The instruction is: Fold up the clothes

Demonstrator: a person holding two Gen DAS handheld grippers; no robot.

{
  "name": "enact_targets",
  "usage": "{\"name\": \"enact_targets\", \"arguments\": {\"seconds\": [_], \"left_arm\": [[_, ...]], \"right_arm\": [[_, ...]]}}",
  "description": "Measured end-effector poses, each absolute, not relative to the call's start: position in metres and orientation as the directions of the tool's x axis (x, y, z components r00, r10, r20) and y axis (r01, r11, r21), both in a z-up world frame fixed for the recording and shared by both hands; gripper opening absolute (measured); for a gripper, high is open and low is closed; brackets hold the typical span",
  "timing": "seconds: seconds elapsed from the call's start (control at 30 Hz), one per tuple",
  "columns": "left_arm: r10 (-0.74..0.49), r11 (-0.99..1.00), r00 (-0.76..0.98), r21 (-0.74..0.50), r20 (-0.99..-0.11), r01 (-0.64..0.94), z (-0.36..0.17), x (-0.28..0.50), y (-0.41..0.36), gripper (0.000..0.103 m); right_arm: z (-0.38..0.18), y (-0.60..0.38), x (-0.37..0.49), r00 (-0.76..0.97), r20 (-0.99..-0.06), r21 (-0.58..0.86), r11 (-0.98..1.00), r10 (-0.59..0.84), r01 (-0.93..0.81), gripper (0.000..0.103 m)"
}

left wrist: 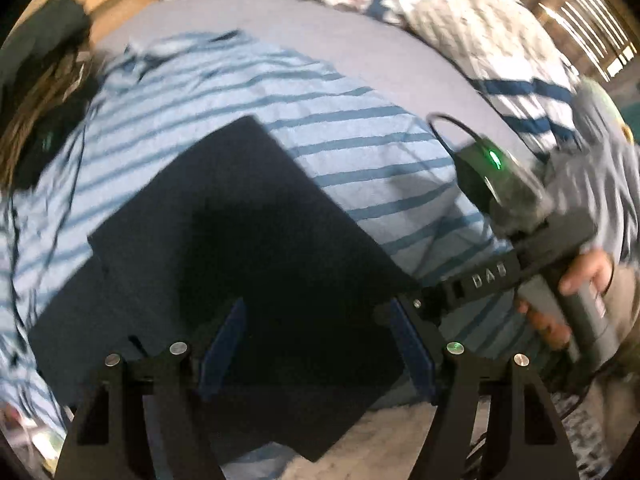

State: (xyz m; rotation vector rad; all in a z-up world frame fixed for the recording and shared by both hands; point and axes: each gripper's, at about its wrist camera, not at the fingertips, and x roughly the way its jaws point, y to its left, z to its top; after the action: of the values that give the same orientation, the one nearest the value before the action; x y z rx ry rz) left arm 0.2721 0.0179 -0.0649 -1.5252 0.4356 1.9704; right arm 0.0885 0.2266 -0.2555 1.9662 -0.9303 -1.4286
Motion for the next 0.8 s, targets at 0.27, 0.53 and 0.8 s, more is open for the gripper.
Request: {"name": "enact_targets", "arguments": {"seconds": [0.27,0.53,0.8], "left_arm": [[0.255,-0.599,-0.182,-0.007,-0.950,-0.801,-0.076,0.315,0.039,0.074],[0.214,-0.614,-0.289,0.101,-0.933,-0.783,-0.087,0.314,0.055,0.074],[0.143,-0.640,-0.368,0.197,-0.919,-0.742,-0.103,0.307,0.068,0.073]], "right_arm": [[-0.211,0.204,0.069,0.187,-0.581,0.779,-0.608,-0.792,-0.152,0.038],[-0.205,0.187,0.051,0.201,-0.543,0.798,-0.576,-0.815,-0.178,0.038],[-0.207,0.200,0.053,0.206,-0.497,0.818,-0.535,-0.843,-0.214,0.038]]}}
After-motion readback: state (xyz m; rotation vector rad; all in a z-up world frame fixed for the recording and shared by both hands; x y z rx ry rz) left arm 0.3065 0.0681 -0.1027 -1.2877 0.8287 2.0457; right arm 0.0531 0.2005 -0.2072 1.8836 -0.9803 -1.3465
